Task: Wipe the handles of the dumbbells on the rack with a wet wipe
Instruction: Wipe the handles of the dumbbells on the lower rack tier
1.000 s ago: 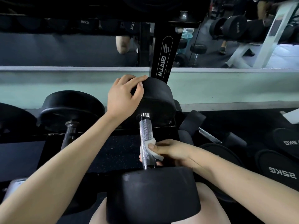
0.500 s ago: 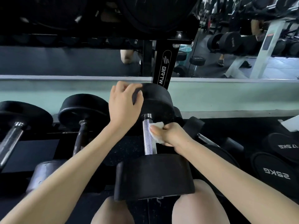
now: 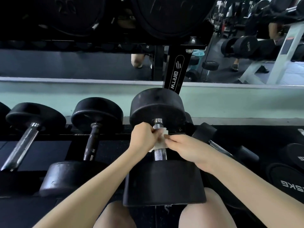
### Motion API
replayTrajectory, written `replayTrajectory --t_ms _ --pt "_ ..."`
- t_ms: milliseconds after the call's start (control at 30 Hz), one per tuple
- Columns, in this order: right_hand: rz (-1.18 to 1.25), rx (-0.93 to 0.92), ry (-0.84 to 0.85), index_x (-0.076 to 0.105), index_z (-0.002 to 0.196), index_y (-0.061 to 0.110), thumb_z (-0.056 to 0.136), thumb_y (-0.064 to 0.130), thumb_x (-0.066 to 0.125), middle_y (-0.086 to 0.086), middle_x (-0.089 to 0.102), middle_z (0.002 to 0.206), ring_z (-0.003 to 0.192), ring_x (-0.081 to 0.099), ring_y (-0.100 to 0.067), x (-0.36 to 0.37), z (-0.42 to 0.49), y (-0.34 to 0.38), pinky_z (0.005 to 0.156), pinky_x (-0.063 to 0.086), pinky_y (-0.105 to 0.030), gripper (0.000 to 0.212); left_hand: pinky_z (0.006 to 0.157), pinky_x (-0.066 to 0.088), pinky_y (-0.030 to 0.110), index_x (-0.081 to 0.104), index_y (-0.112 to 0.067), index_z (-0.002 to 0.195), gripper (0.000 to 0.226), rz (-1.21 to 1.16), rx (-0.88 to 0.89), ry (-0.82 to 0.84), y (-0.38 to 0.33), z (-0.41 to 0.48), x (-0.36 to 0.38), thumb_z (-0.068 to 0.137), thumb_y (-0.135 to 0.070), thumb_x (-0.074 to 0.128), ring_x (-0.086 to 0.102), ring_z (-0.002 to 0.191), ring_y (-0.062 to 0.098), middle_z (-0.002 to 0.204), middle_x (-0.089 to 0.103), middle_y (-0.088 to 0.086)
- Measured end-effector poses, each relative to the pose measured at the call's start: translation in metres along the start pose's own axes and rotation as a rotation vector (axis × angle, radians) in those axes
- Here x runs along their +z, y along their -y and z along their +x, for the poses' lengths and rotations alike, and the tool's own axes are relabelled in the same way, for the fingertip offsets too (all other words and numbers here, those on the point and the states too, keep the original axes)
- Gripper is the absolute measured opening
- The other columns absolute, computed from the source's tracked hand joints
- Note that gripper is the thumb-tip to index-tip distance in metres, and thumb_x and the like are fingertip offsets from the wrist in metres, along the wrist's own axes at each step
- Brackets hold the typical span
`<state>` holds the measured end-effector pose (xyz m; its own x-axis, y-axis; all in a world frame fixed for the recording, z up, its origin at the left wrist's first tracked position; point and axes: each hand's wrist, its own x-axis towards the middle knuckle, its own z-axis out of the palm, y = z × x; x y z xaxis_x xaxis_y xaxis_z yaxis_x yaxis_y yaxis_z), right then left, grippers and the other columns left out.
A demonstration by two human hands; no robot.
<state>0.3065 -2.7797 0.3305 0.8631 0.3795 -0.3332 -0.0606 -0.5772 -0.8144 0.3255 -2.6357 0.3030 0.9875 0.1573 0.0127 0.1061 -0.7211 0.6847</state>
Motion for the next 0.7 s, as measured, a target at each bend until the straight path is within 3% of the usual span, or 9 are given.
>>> replayTrajectory --t_ms 67,200,267,367,433,533,700 --pt "-0.088 -0.052 -0.14 0.063 0.095 0.019 0.097 0.04 0.04 -0.003 0.066 0.092 0.089 0.06 -0.013 0.007 -0.017 -0.008 0.082 0.046 -0.029 0.032 0.042 0.025 0.023 0.034 -0.013 0.042 0.057 -0.069 -0.039 -0.016 0.004 0.005 0.004 0.082 -0.036 0.069 0.027 0.044 0.013 0.043 0.031 -0.001" --pt "0.012 -0.114 -0.403 0.066 0.088 0.021 0.092 0.049 0.04 -0.005 0.068 0.089 0.085 0.062 -0.01 0.022 -0.033 -0.013 0.08 0.048 -0.024 0.038 0.042 0.028 0.021 0.042 -0.008 0.047 0.053 -0.219 -0.137 -0.054 0.019 0.014 0.014 0.071 -0.037 0.079 0.038 0.047 0.023 0.046 0.04 0.005" --pt "0.004 -0.099 -0.414 0.065 0.086 0.017 0.089 0.05 0.037 -0.006 0.068 0.087 0.082 0.064 -0.013 0.022 -0.031 -0.016 0.078 0.048 -0.027 0.043 0.058 0.052 0.035 0.051 -0.009 0.053 0.042 -0.365 -0.212 -0.018 0.023 0.017 0.016 0.067 -0.032 0.084 0.061 0.06 0.033 0.057 0.058 0.009" --pt "-0.047 -0.096 -0.404 0.065 0.085 0.017 0.089 0.05 0.034 -0.006 0.069 0.08 0.076 0.065 -0.015 0.022 -0.028 -0.02 0.075 0.05 -0.029 0.045 0.08 0.056 0.046 0.063 -0.014 0.067 0.025 -0.527 -0.311 0.053 0.024 0.012 0.017 0.065 -0.024 0.086 0.069 0.083 0.029 0.08 0.07 0.009" --pt "-0.05 -0.107 -0.388 0.064 0.081 0.019 0.089 0.051 0.033 -0.003 0.068 0.076 0.073 0.065 -0.014 0.023 -0.029 -0.02 0.074 0.051 -0.038 0.045 0.077 0.056 0.036 0.065 -0.014 0.076 0.024 -0.557 -0.364 0.068 0.023 0.008 0.018 0.066 -0.024 0.085 0.067 0.083 0.021 0.084 0.069 0.004" --pt "-0.106 -0.115 -0.351 0.061 0.077 0.016 0.085 0.056 0.027 -0.005 0.065 0.071 0.07 0.062 -0.019 0.022 -0.029 -0.019 0.072 0.05 -0.046 0.054 0.055 0.047 0.015 0.066 -0.009 0.087 0.032 -0.584 -0.447 0.067 0.018 0.006 0.017 0.066 -0.025 0.085 0.061 0.072 0.009 0.084 0.066 0.0" --pt "-0.102 -0.067 -0.303 0.063 0.081 0.018 0.085 0.046 0.032 -0.008 0.065 0.071 0.067 0.062 -0.02 0.021 -0.029 -0.018 0.067 0.05 -0.049 0.042 0.064 0.052 0.025 0.069 -0.009 0.088 0.04 -0.589 -0.545 0.087 0.015 0.006 0.017 0.058 -0.027 0.089 0.066 0.077 0.014 0.083 0.07 0.0"
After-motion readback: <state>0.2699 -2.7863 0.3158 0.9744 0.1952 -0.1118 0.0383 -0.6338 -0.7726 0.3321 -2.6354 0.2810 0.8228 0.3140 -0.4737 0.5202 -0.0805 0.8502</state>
